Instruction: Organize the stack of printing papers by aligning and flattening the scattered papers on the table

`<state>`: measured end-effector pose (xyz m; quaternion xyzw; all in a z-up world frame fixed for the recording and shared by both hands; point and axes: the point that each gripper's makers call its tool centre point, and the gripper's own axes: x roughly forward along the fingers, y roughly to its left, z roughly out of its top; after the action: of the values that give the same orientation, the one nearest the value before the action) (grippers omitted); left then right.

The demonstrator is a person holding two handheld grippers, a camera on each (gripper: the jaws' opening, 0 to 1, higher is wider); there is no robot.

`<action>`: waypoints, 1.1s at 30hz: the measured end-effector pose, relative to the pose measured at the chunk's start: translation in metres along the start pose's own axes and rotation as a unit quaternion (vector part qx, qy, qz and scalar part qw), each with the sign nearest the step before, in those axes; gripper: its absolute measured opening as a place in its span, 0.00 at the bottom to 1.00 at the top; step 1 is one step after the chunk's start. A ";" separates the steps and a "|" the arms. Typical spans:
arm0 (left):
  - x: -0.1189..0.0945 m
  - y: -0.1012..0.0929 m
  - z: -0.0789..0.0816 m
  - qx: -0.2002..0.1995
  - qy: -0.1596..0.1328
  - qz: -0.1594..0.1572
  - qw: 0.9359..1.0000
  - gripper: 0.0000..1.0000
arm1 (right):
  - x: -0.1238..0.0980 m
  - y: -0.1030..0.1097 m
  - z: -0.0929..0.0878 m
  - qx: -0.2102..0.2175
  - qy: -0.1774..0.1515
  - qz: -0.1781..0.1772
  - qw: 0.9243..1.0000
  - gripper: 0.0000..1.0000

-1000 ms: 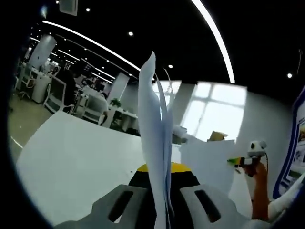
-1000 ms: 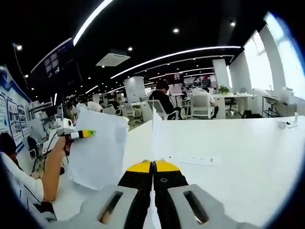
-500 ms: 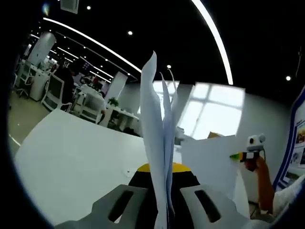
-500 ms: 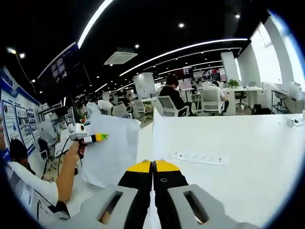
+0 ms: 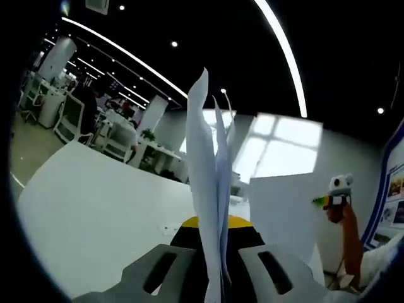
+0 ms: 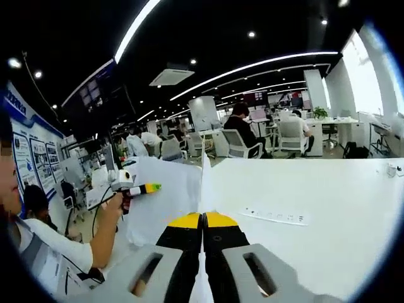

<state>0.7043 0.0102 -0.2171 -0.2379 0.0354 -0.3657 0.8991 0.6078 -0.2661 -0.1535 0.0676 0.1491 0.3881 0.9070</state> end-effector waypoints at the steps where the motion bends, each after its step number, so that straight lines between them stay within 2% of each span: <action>1: 0.000 0.000 0.000 0.000 0.000 0.000 1.000 0.06 | 0.000 0.001 0.001 0.001 -0.001 0.002 1.000 0.00; 4: -0.001 -0.003 0.000 -0.002 -0.002 -0.003 1.000 0.06 | -0.004 0.011 0.012 0.005 -0.011 0.017 1.000 0.00; 12: -0.001 -0.014 0.001 -0.004 -0.005 -0.019 1.000 0.06 | 0.001 0.035 0.016 0.010 -0.014 0.050 0.999 0.00; 17: 0.001 -0.015 -0.002 -0.010 -0.003 -0.023 1.000 0.06 | 0.006 0.031 0.022 0.005 -0.015 0.037 0.999 0.00; 20: 0.004 -0.015 -0.005 -0.011 0.001 -0.023 1.000 0.06 | 0.013 0.027 0.019 -0.006 -0.004 0.022 1.000 0.00; 24: 0.005 -0.015 -0.006 -0.009 0.003 -0.022 1.000 0.06 | 0.025 0.010 0.012 -0.012 0.023 -0.003 1.000 0.00; 33: 0.005 -0.010 -0.005 -0.012 0.002 -0.016 1.000 0.06 | 0.042 -0.001 0.009 0.003 0.038 -0.004 0.999 0.00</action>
<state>0.7008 -0.0015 -0.2170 -0.2484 0.0382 -0.3803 0.8901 0.6390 -0.2367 -0.1547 0.0547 0.1844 0.3859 0.9023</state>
